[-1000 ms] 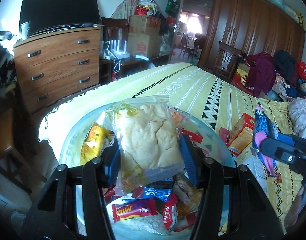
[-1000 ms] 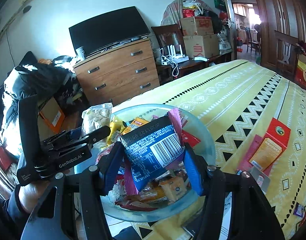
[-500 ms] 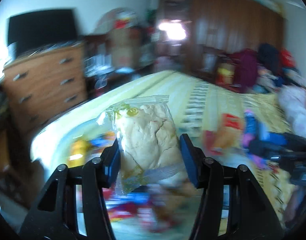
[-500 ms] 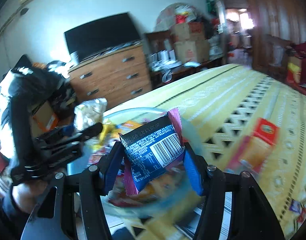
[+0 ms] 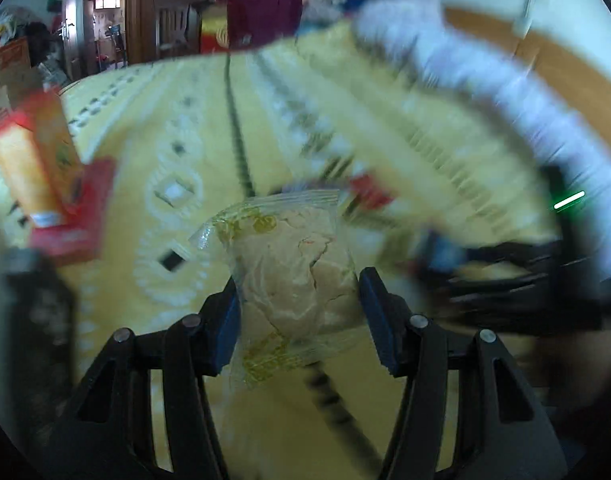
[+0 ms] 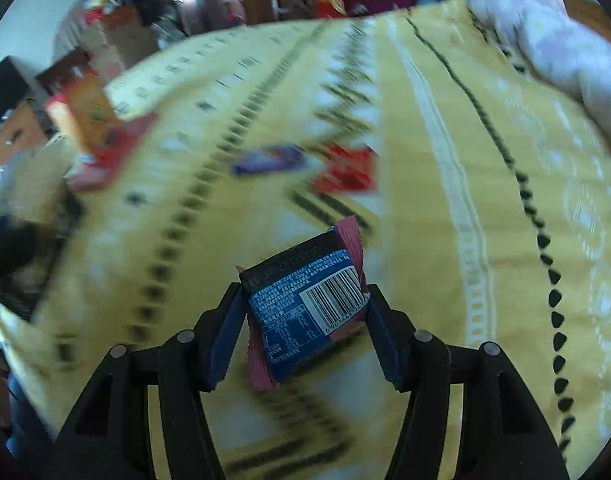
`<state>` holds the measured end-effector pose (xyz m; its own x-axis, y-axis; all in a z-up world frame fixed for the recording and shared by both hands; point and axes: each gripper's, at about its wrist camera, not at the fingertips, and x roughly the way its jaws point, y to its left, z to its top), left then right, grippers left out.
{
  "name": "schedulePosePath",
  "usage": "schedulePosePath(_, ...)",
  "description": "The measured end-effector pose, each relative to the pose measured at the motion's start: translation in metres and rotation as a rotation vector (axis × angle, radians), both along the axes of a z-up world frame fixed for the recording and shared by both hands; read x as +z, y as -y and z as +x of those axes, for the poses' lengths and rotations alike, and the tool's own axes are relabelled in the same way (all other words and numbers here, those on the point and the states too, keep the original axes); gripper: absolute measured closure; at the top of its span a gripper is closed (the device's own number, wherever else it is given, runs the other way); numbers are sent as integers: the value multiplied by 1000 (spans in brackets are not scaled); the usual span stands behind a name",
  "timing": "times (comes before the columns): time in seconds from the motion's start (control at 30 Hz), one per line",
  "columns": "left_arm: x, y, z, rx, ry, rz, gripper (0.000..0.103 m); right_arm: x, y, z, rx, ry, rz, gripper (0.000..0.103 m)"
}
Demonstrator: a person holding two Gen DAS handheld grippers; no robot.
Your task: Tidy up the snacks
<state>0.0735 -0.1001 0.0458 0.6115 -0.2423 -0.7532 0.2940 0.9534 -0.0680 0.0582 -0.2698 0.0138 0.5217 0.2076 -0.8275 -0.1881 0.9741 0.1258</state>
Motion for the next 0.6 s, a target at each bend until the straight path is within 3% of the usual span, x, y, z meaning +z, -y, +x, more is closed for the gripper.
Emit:
schedulePosePath(0.07, -36, 5, 18, 36, -108, 49, 43, -22, 18, 5, -39, -10, 35, 30)
schedulePosePath(0.1, -45, 6, 19, 43, -127, 38, 39, -27, 25, 3, -55, 2, 59, 28)
schedulePosePath(0.13, -41, 9, 14, 48, -93, 42, 34, -29, 28, 1, -61, 13, 74, 22)
schedulePosePath(0.17, -39, 15, 12, 43, -89, 76, 12, -32, 29, 0, -58, 26, 82, 17)
schedulePosePath(0.2, -40, 20, 10, 30, -92, 97, 0, -35, 28, -1, -47, 36, 78, 13)
schedulePosePath(0.27, -49, 25, 11, 12, -110, 131, 0, -40, 20, -1, -3, 52, 64, 1)
schedulePosePath(0.4, -51, 14, 15, 23, -123, 78, 0, -39, 15, -3, 18, 53, 67, 0)
schedulePosePath(0.6, -45, 18, 22, 22, -106, 84, 0, -37, 11, -8, 20, 58, 58, 0)
